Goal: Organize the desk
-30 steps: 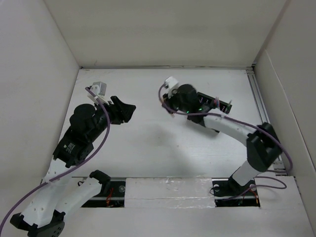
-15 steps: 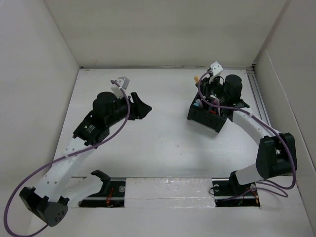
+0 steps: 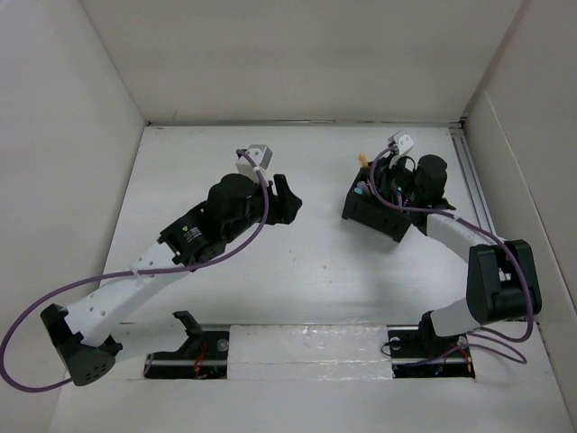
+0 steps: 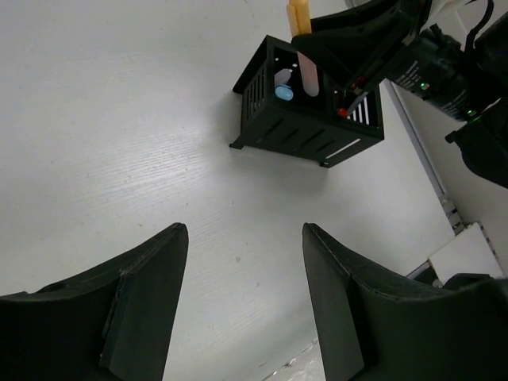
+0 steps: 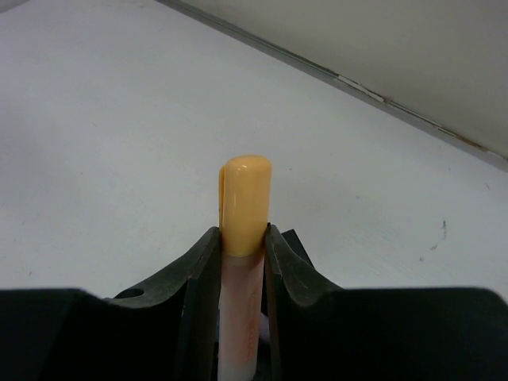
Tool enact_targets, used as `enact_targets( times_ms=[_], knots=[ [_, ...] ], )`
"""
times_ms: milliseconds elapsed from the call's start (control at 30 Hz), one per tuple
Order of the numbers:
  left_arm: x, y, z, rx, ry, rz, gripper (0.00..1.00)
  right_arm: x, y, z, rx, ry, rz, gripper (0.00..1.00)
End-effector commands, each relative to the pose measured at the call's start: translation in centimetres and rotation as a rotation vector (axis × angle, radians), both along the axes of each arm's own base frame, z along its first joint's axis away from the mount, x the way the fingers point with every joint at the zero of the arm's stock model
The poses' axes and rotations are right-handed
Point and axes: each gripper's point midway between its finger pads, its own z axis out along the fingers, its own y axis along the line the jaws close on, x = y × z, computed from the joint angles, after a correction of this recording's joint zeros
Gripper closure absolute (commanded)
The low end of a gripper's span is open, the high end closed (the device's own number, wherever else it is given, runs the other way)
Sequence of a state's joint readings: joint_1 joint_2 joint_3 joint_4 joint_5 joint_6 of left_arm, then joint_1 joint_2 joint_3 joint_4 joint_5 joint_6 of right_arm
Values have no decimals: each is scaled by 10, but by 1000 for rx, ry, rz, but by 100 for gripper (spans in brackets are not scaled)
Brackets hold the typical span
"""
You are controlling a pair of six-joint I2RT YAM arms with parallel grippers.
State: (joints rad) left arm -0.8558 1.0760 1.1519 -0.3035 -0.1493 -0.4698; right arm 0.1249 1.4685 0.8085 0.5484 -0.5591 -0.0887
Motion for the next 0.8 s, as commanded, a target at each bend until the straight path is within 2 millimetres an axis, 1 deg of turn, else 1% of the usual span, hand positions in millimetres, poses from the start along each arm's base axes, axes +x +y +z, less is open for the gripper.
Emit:
enact_targets(
  times_ms=[0, 33, 67, 100, 133, 233, 267, 300, 367, 400, 433, 467, 500, 533, 567, 600, 633, 667, 700, 733, 767],
  knots=[
    [-1, 7, 11, -68, -21, 47, 44, -1, 1, 25, 21, -100, 12, 72],
    [-2, 9, 10, -68, -19, 51, 43, -2, -1, 24, 15, -95, 6, 62],
    [-2, 11, 8, -71, -12, 58, 43, -4, -2, 23, 11, -95, 2, 58],
    [-3, 12, 6, -70, -9, 62, 43, -5, -4, 29, 10, -108, -13, 53],
    [-3, 13, 6, -70, -6, 68, 42, -7, -6, 30, 6, -110, -19, 47],
    [-3, 16, 6, -76, -2, 82, 40, -12, -13, 38, -4, -125, -40, 40],
    [-4, 14, 7, -83, 1, 75, 40, -13, -17, 41, -7, -131, -49, 40],
    [-2, 15, 8, -90, 4, 80, 40, -15, -16, 46, -5, -139, -42, 39],
    [0, 16, 13, -106, 4, 80, 39, -24, -17, 64, -8, -173, -40, 38],
    [2, 19, 16, -116, -1, 90, 36, -28, -18, 73, -17, -190, -39, 38],
    [2, 19, 20, -123, -8, 86, 35, -31, -17, 81, -24, -191, -31, 41],
    [2, 19, 24, -132, -18, 88, 34, -41, -17, 99, -24, -232, -19, 43],
    [2, 20, 30, -140, -30, 90, 31, -49, -12, 107, -27, -249, 5, 49],
    [3, 22, 35, -141, -39, 95, 31, -57, -8, 112, -33, -242, 21, 68],
    [3, 24, 37, -135, -42, 107, 30, -72, -5, 133, -43, -296, 35, 77],
    [3, 26, 48, -148, -58, 111, 29, -83, 4, 139, -48, -306, 60, 87],
    [4, 28, 53, -152, -68, 119, 28, -94, 9, 138, -62, -279, 74, 100],
    [4, 33, 57, -151, -74, 135, 27, -112, 10, 162, -71, -343, 77, 100],
    [5, 37, 67, -166, -88, 151, 25, -125, 19, 170, -70, -353, 88, 100],
    [6, 40, 70, -172, -93, 164, 24, -136, 22, 167, -82, -325, 94, 100],
    [6, 45, 74, -178, -96, 188, 23, -148, 25, 178, -83, -350, 104, 100]
  ],
)
